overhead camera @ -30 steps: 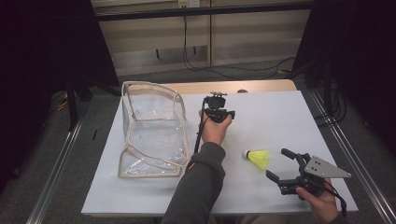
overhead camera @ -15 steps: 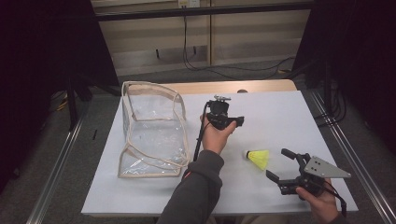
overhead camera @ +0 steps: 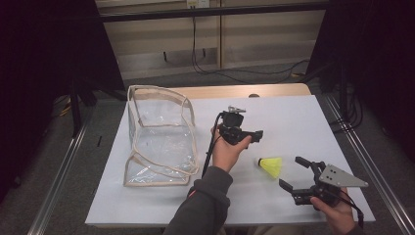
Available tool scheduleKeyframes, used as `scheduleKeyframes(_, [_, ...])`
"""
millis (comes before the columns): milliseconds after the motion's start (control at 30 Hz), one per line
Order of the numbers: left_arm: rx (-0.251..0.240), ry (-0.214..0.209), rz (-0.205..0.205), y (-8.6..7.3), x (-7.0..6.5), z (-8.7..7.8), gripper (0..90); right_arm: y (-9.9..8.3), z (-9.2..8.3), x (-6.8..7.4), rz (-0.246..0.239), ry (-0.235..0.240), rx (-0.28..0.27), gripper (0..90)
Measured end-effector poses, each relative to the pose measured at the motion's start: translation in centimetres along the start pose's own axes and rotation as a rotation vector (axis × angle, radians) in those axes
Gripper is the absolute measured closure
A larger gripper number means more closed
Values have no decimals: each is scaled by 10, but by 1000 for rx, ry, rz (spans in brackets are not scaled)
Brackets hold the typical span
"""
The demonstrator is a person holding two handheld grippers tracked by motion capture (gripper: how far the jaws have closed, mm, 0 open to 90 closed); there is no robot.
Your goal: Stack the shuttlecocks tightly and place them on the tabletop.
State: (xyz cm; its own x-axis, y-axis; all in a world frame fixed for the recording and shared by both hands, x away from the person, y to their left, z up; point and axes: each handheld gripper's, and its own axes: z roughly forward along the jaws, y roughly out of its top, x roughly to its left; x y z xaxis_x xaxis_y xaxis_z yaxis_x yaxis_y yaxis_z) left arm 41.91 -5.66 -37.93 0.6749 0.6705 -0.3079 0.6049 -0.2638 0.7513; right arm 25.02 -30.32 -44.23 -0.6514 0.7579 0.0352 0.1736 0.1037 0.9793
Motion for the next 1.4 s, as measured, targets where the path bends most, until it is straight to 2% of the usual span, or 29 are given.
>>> scheduleKeyframes(200, [3, -35, 12, -11, -7, -3, 110, 0, -1, 0, -8, -5, 1, 51])
scheduleKeyframes(400, [2, -44, 13, -19, -10, -9, 103, 0, 0, 1, -9, -3, 1, 51])
scheduleKeyframes(733, [1, -38, 39, -36, -12, -19, 101, 1, 3, 1, -10, -1, 2, 50])
scheduleKeyframes(800, [2, -43, 26, -39, -11, -19, 101, 1, 4, 0, -6, 3, 2, 51])
scheduleKeyframes(967, [1, -53, 31, -47, -13, -21, 97, 0, 4, 0, 0, 0, 7, 51])
scheduleKeyframes(1033, [5, -52, 46, -50, -14, -23, 97, 0, 3, -1, 1, -4, 6, 51])
scheduleKeyframes(1300, [2, -55, 34, -61, -13, -25, 96, -1, 3, -1, -5, -4, 10, 51])
scheduleKeyframes(1400, [15, -62, 44, -64, -15, -24, 96, -1, 3, -2, -3, -6, 9, 51])
